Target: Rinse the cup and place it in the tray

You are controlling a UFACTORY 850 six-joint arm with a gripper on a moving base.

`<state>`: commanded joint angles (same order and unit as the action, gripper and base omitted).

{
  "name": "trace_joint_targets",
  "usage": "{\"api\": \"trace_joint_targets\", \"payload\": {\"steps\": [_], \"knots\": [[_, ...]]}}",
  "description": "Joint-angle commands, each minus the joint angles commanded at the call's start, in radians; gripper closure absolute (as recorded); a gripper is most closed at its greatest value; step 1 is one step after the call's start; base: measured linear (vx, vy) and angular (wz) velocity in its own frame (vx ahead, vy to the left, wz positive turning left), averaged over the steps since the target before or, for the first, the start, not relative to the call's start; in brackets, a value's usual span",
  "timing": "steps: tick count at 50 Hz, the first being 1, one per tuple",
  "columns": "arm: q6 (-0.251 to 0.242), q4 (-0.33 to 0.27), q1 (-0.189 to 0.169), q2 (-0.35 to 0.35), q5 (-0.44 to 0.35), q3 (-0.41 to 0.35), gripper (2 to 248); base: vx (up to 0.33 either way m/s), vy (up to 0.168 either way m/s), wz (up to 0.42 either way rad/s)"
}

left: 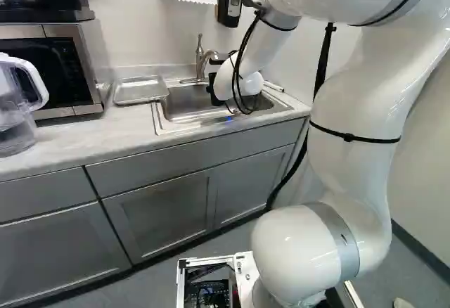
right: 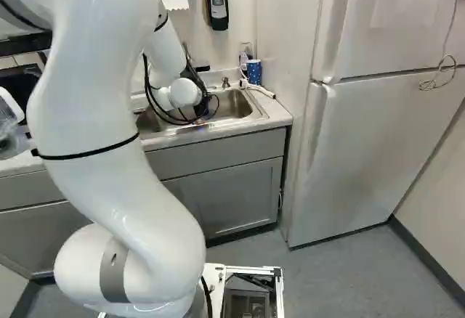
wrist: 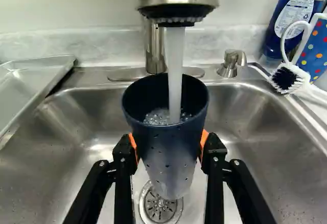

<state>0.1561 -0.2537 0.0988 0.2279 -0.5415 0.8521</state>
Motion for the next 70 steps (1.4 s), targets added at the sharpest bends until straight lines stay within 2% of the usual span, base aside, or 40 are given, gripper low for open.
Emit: {"api": "trace_joint_targets", "payload": {"steps": [70], "knots": [[0.0, 0.0, 0.0, 0.0, 0.0, 0.0, 125, 0.0, 0.0, 0.0]]}}
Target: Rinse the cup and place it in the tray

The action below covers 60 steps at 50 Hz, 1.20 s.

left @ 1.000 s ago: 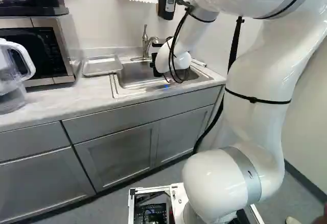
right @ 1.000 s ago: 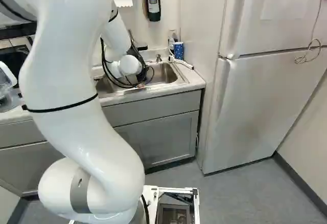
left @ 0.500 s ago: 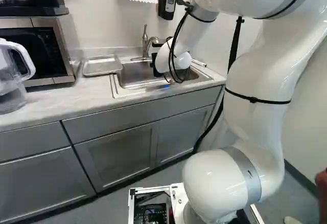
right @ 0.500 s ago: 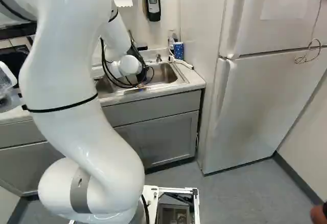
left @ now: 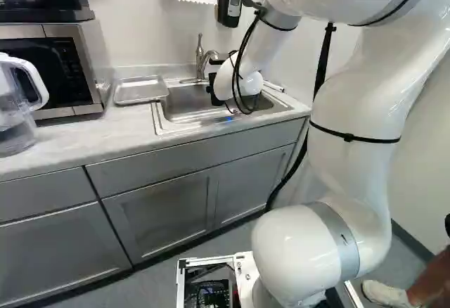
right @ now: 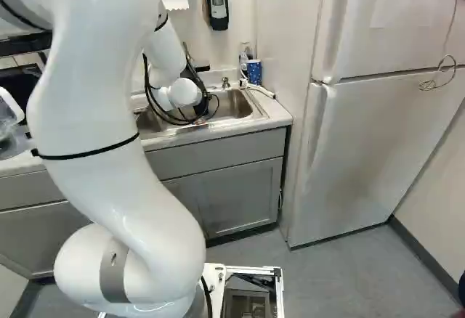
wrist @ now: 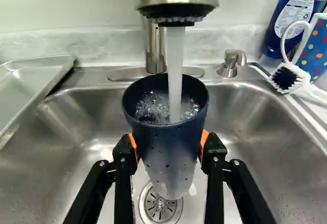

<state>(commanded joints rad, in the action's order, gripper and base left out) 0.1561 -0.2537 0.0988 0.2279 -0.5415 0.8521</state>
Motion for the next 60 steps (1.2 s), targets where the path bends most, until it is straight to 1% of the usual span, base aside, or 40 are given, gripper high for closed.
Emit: {"api": "trace_joint_targets", "payload": {"steps": [6, 11, 39, 54, 60], "knots": [[0.0, 0.0, 0.002, 0.0, 0.0, 0.001, 125, 0.0, 0.0, 0.0], [0.0, 0.0, 0.011, 0.003, 0.0, 0.003, 125, 0.0, 0.0, 0.0], [0.0, 0.0, 0.089, 0.01, 0.0, 0.012, 125, 0.0, 0.0, 0.0], [0.0, 0.0, 0.133, -0.029, 0.0, -0.003, 125, 0.0, 0.0, 0.0], [0.0, 0.0, 0.145, -0.052, 0.0, -0.016, 125, 0.0, 0.0, 0.0]]}}
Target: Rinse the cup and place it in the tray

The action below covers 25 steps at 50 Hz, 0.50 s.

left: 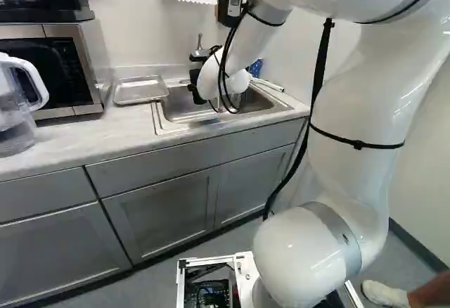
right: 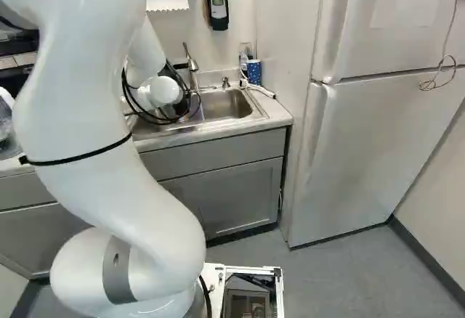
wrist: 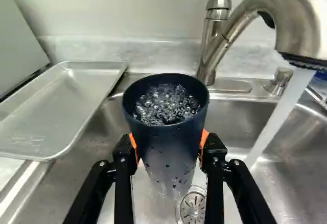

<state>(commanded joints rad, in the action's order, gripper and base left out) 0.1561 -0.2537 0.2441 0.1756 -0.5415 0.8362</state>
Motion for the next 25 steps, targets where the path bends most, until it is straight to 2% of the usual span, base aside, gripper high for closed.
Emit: {"api": "trace_joint_targets", "payload": {"steps": [25], "knots": [[0.0, 0.0, 0.003, -0.049, 0.002, 0.004, 125, 0.0, 0.0, 0.0]]}}
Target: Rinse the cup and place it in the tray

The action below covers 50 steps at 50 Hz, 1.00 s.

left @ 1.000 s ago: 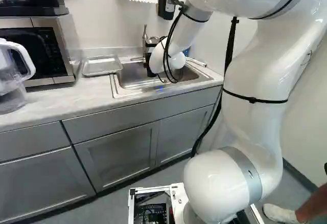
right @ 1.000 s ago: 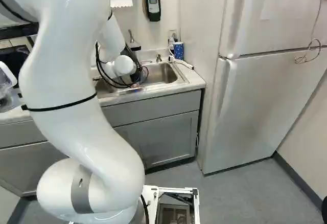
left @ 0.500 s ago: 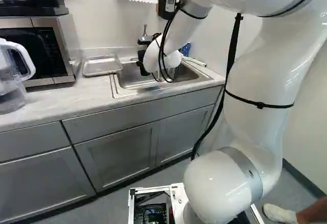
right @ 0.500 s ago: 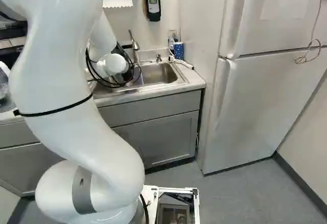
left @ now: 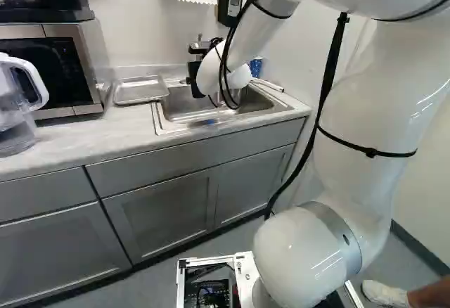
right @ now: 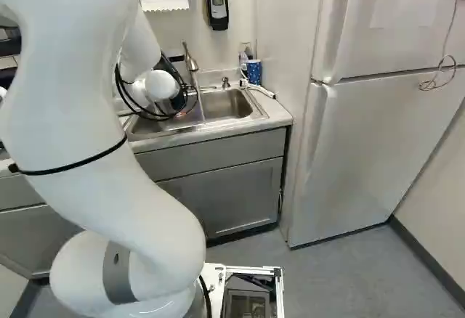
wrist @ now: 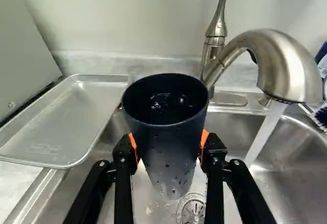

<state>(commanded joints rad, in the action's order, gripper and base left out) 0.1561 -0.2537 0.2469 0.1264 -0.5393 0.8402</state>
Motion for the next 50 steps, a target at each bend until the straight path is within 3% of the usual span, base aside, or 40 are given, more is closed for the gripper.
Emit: {"api": "trace_joint_targets", "payload": {"steps": [40, 50], "knots": [[0.0, 0.015, 0.05, -0.035, 0.002, 0.052, 125, 0.0, 0.0, 0.0], [0.068, 0.03, 0.054, -0.047, 0.013, 0.062, 125, 0.0, 0.0, 0.0]]}}
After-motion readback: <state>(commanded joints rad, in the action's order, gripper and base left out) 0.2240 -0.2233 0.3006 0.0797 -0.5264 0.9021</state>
